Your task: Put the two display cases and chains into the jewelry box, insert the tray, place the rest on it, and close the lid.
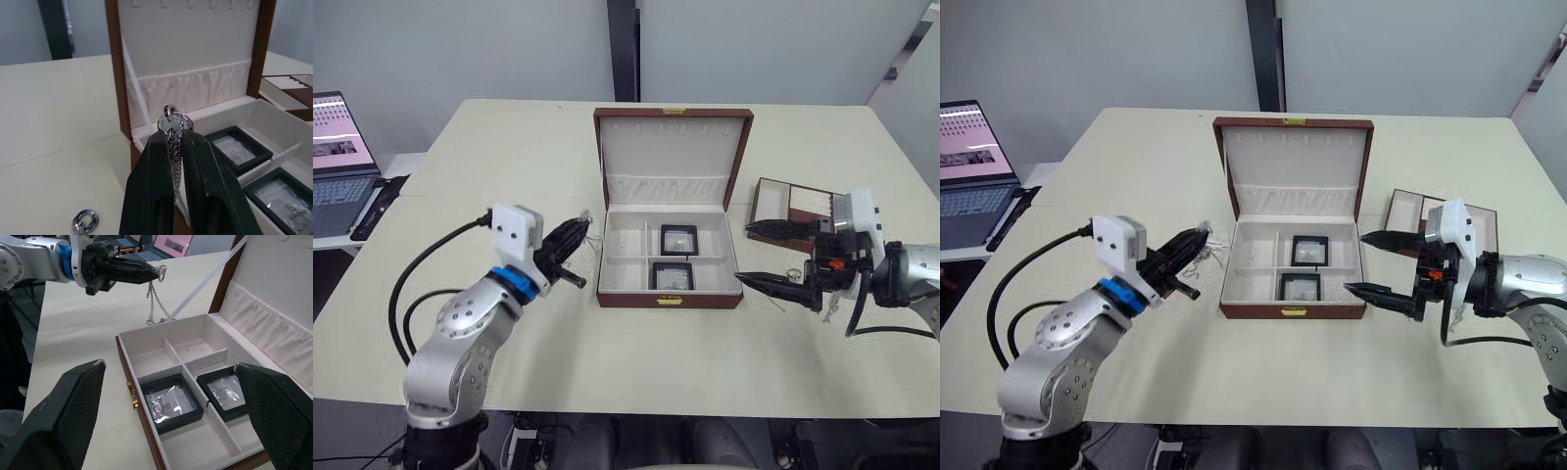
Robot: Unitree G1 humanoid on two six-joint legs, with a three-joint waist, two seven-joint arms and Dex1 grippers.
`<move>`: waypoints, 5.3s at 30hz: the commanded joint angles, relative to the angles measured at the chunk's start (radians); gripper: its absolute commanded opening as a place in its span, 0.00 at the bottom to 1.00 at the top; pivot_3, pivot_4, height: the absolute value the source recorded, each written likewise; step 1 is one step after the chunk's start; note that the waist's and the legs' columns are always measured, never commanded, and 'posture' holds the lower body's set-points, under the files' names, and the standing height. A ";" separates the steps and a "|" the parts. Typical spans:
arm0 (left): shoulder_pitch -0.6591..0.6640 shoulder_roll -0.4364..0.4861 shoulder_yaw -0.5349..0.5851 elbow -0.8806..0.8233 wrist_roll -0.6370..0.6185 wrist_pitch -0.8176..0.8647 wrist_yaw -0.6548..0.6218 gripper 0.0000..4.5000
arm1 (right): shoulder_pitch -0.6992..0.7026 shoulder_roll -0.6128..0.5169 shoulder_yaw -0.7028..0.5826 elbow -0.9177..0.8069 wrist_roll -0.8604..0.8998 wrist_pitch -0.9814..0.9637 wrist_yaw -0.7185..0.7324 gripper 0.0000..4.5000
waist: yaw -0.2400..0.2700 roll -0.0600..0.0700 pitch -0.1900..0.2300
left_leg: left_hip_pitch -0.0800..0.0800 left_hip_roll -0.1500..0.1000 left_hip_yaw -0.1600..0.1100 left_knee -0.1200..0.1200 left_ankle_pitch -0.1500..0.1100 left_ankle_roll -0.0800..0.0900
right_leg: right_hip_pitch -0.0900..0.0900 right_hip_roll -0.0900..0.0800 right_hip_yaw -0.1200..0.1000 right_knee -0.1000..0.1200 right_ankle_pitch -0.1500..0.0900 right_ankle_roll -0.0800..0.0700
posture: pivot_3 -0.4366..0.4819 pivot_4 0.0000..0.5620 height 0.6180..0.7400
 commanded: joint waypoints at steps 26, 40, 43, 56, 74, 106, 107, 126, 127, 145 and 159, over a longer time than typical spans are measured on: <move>-0.378 0.022 -0.145 0.481 0.045 -0.066 -0.280 0.01 | 0.120 0.089 -0.070 -0.173 0.010 -0.025 -0.213 1.00 | -0.001 -0.003 0.002 | -0.007 0.000 0.001 0.001 0.000 0.000 | -0.008 0.001 0.000 0.002 0.000 0.000 | 0.48 0.27 1.00; -0.333 0.014 -0.150 0.516 0.072 -0.058 -0.294 0.01 | 0.163 0.090 -0.081 -0.203 0.024 -0.018 -0.237 1.00 | -0.001 -0.003 0.002 | -0.007 0.000 0.001 0.001 0.000 0.000 | -0.008 0.001 0.000 0.002 0.000 0.000 | 0.48 0.27 1.00; -0.332 0.011 -0.152 0.515 0.070 -0.056 -0.298 0.01 | 0.163 0.089 -0.083 -0.204 0.026 -0.015 -0.238 1.00 | -0.001 -0.003 0.002 | -0.007 0.000 0.001 0.001 0.000 0.000 | -0.008 0.001 0.000 0.002 0.000 0.000 | 0.48 0.27 1.00; -0.323 0.018 -0.108 0.479 0.000 -0.024 -0.351 0.77 | 0.159 0.077 -0.094 -0.198 0.039 -0.007 -0.234 1.00 | -0.001 -0.003 0.002 | -0.007 0.000 0.001 0.001 0.000 0.000 | -0.008 0.001 0.000 0.003 0.000 0.000 | 0.48 0.27 1.00; -0.308 0.331 0.070 0.452 -0.230 0.177 -0.586 0.99 | 0.226 0.001 -0.200 -0.074 0.012 -0.025 -0.135 1.00 | -0.003 -0.005 0.003 | -0.007 0.001 0.001 0.001 0.000 0.000 | -0.009 0.001 -0.001 0.003 0.000 0.000 | 0.48 0.27 1.00; 0.311 0.545 0.479 0.622 -0.001 -0.130 -0.557 0.99 | 0.380 -0.063 -0.308 0.635 -0.295 -0.345 0.132 1.00 | -0.008 -0.004 0.004 | -0.004 0.002 0.004 -0.001 0.000 0.000 | -0.009 -0.002 0.001 0.004 0.000 0.000 | 0.48 0.27 1.00; 0.316 0.543 0.480 0.612 -0.004 -0.125 -0.555 0.99 | 0.374 -0.067 -0.304 0.640 -0.299 -0.348 0.135 1.00 | -0.008 -0.004 0.004 | -0.004 0.002 0.004 -0.001 0.000 0.000 | -0.009 -0.002 0.001 0.004 0.000 0.000 | 0.48 0.27 1.00; 0.311 0.536 0.467 0.573 -0.007 -0.110 -0.525 0.99 | 0.349 -0.052 -0.281 0.653 -0.322 -0.365 0.141 1.00 | -0.008 -0.004 0.004 | -0.004 0.001 0.004 -0.001 0.000 0.000 | -0.009 -0.002 0.001 0.004 0.000 0.000 | 0.48 0.27 1.00; 0.309 0.531 0.469 0.568 -0.010 -0.109 -0.520 0.99 | 0.349 -0.052 -0.282 0.650 -0.320 -0.364 0.142 1.00 | -0.008 -0.004 0.004 | -0.004 0.001 0.004 -0.001 0.000 0.000 | -0.009 -0.002 0.001 0.004 0.000 0.000 | 0.48 0.27 1.00; 0.213 0.160 0.282 0.160 -0.058 -0.032 -0.135 0.99 | 0.211 -0.005 -0.136 0.048 -0.053 -0.072 0.061 1.00 | -0.003 -0.004 0.004 | -0.006 0.001 0.001 0.001 0.000 0.000 | -0.008 -0.002 0.002 0.003 0.000 0.000 | 0.48 0.27 1.00; 0.043 -0.131 0.019 0.286 0.200 -0.133 0.216 0.99 | 0.084 0.018 -0.023 -0.046 -0.018 -0.015 -0.006 1.00 | 0.000 -0.006 0.004 | -0.006 0.000 0.001 0.001 0.000 0.000 | -0.008 -0.002 0.000 0.004 0.000 0.000 | 0.48 0.27 1.00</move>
